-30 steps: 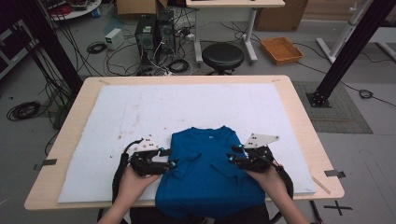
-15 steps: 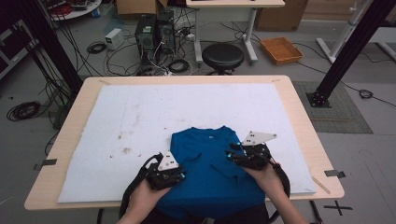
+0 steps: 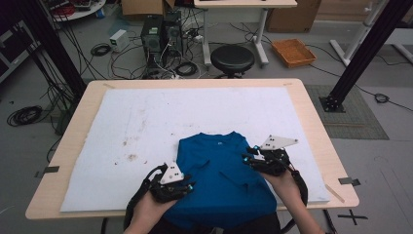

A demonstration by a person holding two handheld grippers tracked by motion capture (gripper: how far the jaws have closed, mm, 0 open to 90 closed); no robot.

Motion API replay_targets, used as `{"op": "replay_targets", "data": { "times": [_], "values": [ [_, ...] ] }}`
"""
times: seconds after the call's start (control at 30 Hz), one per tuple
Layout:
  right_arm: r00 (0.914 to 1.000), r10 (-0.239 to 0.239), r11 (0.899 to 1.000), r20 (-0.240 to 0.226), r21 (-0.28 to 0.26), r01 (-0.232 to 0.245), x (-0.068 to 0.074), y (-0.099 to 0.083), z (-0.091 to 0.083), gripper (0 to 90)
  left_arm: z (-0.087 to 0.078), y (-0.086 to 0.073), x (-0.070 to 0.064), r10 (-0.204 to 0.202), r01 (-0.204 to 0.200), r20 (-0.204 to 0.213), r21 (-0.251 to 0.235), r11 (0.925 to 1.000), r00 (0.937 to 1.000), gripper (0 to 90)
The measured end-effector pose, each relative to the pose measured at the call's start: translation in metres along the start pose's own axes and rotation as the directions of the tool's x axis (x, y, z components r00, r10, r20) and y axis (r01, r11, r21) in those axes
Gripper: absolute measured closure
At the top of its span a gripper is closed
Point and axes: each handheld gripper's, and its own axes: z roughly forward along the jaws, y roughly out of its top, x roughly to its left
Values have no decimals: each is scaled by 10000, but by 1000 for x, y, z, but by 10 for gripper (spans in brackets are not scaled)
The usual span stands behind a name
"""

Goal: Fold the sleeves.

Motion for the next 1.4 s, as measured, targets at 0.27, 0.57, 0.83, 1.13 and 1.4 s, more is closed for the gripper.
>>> {"op": "replay_targets", "data": {
  "times": [0.27, 0.57, 0.83, 1.13, 1.4],
  "values": [
    [10000, 6, 10000, 85, -7, -6, -1, -1, -2, 651, 2, 0, 0, -96, 109, -426, 310, 9995, 9990, 875],
    [9997, 102, 9999, 226, -104, -100, -4, -2, -7, 653, -12, -4, -4, 220, -203, 348, -489, 9986, 9992, 885],
    [9991, 222, 9996, 375, -161, -216, -9, -4, -11, 653, -13, -6, 0, -202, 232, 415, -711, 9972, 9989, 657],
    [9984, 323, 9994, 464, -123, -318, -14, -6, -12, 647, -27, 3, 26, -544, 525, -91, -1490, 9875, 9985, 559],
    [9972, 447, 9989, 601, -169, -438, -21, -8, -14, 643, -42, 14, 68, -1054, 948, -301, -2469, 9644, 9940, 529]
  ]
}}
